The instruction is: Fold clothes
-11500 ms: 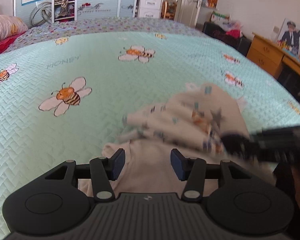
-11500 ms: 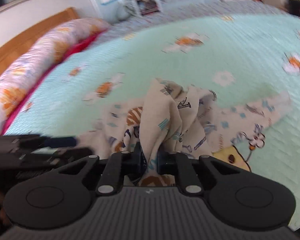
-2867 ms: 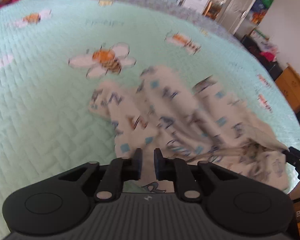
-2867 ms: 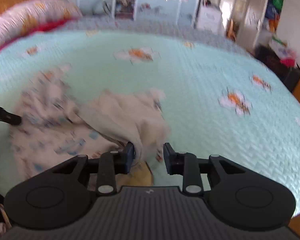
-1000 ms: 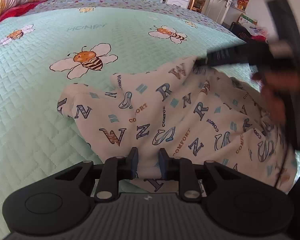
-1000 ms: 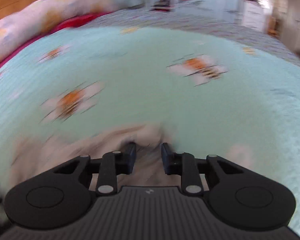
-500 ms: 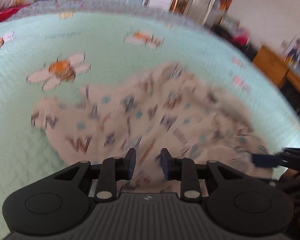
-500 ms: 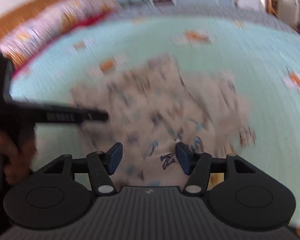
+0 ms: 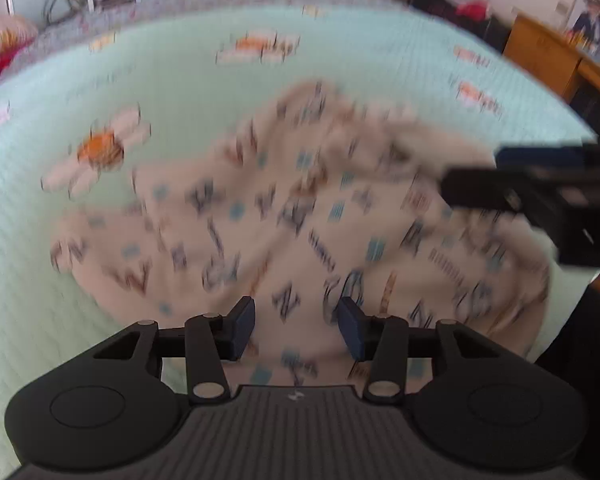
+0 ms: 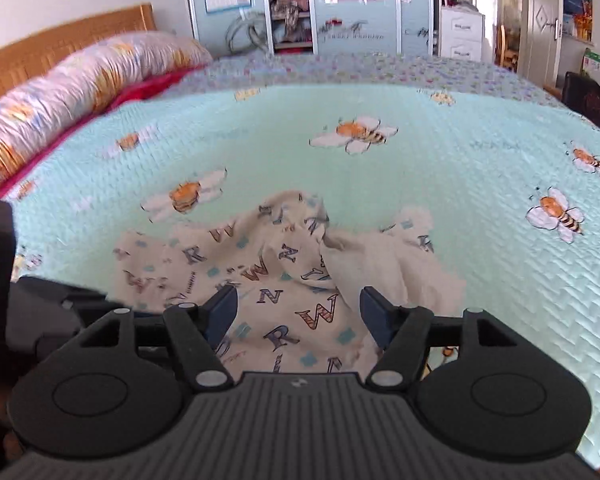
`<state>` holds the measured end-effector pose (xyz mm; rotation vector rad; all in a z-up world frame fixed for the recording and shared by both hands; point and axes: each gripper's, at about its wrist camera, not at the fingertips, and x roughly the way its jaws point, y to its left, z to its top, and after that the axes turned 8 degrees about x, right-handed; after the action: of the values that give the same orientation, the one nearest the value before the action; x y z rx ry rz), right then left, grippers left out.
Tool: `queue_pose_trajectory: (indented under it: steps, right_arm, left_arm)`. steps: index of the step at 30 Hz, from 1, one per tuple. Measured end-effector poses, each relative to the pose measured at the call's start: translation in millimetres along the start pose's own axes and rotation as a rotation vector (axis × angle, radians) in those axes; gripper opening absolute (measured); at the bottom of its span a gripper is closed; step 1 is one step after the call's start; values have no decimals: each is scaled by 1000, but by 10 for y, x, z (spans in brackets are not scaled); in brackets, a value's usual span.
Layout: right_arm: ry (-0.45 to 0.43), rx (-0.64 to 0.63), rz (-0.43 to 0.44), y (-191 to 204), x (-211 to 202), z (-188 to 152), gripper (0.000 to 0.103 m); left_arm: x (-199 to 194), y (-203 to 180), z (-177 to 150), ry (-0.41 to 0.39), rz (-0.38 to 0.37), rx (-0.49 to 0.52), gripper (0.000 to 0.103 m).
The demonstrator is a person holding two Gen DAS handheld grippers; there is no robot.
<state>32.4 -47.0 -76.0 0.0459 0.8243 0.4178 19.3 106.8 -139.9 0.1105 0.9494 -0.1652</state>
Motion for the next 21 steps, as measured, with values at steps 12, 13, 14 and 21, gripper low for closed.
queue_pose_trajectory:
  steps: [12,13,14,21]
  right_arm:
    - [16,-14,20,-49,-339,-421,69]
    - [-22,-21,27,-4,-375,-357,69]
    - [-61,-43,28,32,-394,-305,69]
    - [-51,-159,-132,-38,388,40,74]
  left_arm:
    - [-457,14,-224,-71,45,51,55]
    - [-475,44,-163,-89,50,40,55]
    - [-470,80,-90,-101,53,27,55]
    - [36,258,175,-9,134,9,58]
